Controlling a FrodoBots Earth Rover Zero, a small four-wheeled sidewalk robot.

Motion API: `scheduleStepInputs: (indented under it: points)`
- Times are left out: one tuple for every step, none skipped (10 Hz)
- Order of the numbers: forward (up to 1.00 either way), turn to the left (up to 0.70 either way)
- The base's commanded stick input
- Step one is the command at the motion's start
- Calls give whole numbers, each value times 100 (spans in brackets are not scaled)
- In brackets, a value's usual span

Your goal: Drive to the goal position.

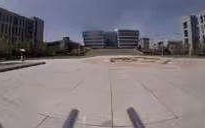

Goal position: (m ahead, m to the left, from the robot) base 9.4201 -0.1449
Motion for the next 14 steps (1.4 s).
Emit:
scheduleStepInputs:
  points:
    - [70,0]
    - [70,0]
    - [70,0]
    - [70,0]
    - [70,0]
    - [70,0]
    - [70,0]
    - [70,0]
    - [70,0]
    - [70,0]
    - [70,0]
    - [70,0]
    - [70,0]
    - [70,0]
